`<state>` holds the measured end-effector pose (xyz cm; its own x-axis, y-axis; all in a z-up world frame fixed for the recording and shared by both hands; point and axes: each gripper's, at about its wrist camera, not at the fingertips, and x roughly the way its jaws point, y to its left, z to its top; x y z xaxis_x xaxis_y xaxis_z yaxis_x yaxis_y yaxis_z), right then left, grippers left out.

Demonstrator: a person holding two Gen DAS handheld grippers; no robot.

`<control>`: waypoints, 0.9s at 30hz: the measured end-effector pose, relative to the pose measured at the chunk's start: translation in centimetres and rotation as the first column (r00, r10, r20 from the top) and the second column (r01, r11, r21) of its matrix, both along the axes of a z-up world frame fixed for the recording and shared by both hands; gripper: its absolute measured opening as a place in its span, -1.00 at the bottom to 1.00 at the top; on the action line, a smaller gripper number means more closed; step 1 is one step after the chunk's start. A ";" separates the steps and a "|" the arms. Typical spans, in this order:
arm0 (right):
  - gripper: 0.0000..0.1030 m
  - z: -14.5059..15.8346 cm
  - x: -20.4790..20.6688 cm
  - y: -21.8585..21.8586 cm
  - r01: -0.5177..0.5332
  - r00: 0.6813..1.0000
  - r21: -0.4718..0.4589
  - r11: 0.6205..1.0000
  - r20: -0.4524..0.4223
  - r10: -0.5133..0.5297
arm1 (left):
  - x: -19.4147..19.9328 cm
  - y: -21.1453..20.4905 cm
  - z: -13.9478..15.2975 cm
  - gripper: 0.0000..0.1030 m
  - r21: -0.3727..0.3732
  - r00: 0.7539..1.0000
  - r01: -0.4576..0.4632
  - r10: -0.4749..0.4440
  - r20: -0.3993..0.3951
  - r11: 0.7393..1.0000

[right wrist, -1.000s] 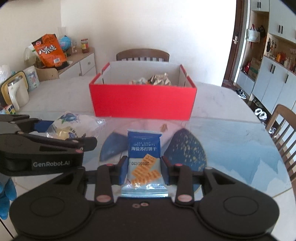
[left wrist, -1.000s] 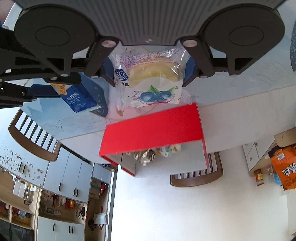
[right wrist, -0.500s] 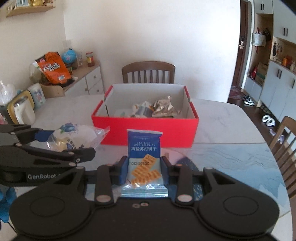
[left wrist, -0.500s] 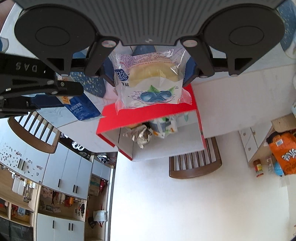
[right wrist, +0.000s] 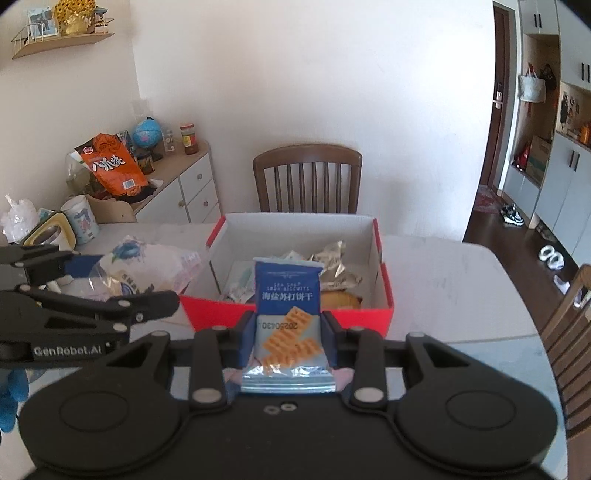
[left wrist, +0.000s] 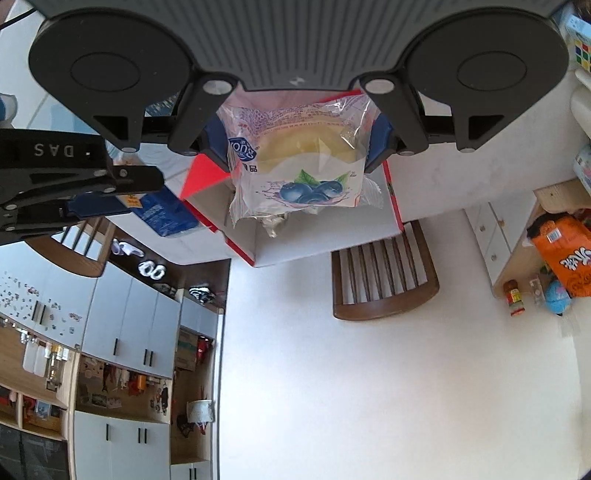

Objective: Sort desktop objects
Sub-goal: 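Lift and carry bun with left gripper while right carries packet to box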

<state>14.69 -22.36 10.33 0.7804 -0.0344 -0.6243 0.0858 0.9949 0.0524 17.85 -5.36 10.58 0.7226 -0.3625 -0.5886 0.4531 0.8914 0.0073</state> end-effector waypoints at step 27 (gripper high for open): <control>-0.30 -1.3 10.4 -3.1 -0.080 0.997 -0.086 0.993 -0.031 0.077 | 13.5 -2.9 -2.4 0.42 0.033 0.991 -0.036 0.040 -0.129 0.999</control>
<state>25.04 -25.50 9.04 0.7654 -0.0291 -0.6429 0.0074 0.9993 -0.0365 31.31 -8.28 8.22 0.6525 -0.3170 -0.6883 0.4181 0.9082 -0.0219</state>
